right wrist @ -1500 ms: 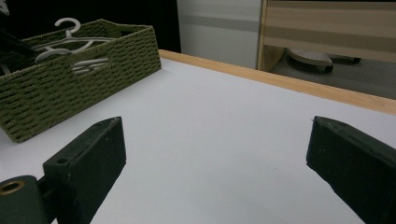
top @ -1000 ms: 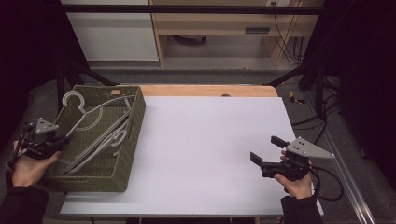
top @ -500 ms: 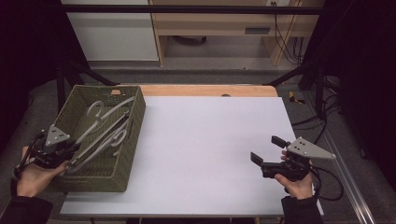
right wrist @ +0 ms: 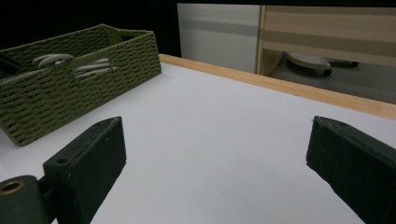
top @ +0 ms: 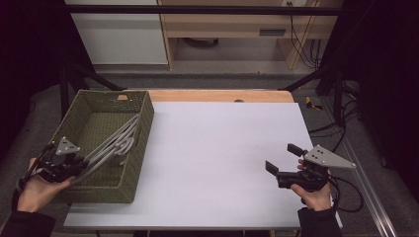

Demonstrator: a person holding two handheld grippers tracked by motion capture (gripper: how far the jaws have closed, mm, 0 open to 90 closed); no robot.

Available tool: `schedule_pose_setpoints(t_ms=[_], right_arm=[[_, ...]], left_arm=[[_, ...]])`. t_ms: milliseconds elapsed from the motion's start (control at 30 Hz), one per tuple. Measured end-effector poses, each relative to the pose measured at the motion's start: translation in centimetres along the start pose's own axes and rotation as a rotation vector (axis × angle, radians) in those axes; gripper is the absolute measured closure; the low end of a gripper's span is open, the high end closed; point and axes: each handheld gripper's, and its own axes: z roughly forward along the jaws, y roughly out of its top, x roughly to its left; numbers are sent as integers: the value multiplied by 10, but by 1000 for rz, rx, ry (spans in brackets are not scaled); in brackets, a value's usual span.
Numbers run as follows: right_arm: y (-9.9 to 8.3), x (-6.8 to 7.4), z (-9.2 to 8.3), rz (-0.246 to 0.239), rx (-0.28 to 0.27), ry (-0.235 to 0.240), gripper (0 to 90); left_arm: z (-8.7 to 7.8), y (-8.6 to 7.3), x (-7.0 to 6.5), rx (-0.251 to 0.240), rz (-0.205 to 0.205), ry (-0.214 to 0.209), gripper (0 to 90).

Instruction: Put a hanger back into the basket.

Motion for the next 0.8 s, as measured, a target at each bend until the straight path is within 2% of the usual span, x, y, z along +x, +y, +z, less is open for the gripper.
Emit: schedule_pose_setpoints(t_ms=[200, 300, 433, 500, 567, 667, 733, 800], right_arm=[[0, 0, 0, 6, -1, 3, 51], [0, 0, 0, 10, -2, 7, 50], [0, 0, 0, 6, -3, 5, 50], [0, 0, 0, 7, -3, 5, 49], [0, -1, -1, 6, -7, 3, 49], [0, -2, -2, 8, -11, 2, 49], [0, -2, -2, 11, -10, 1, 49], [-1, -2, -2, 12, -10, 1, 48]], left_arm=[[-23, 10, -8, -185, -26, -43, 624], [-33, 18, -18, -305, -58, -89, 580], [-42, 30, -35, -422, -73, -149, 496], [-45, 35, -44, -471, -66, -167, 464], [-46, 39, -54, -521, -72, -207, 425], [-45, 44, -69, -573, -66, -229, 377], [-43, 47, -79, -595, -75, -244, 315], [-40, 48, -88, -632, -76, -244, 281]])
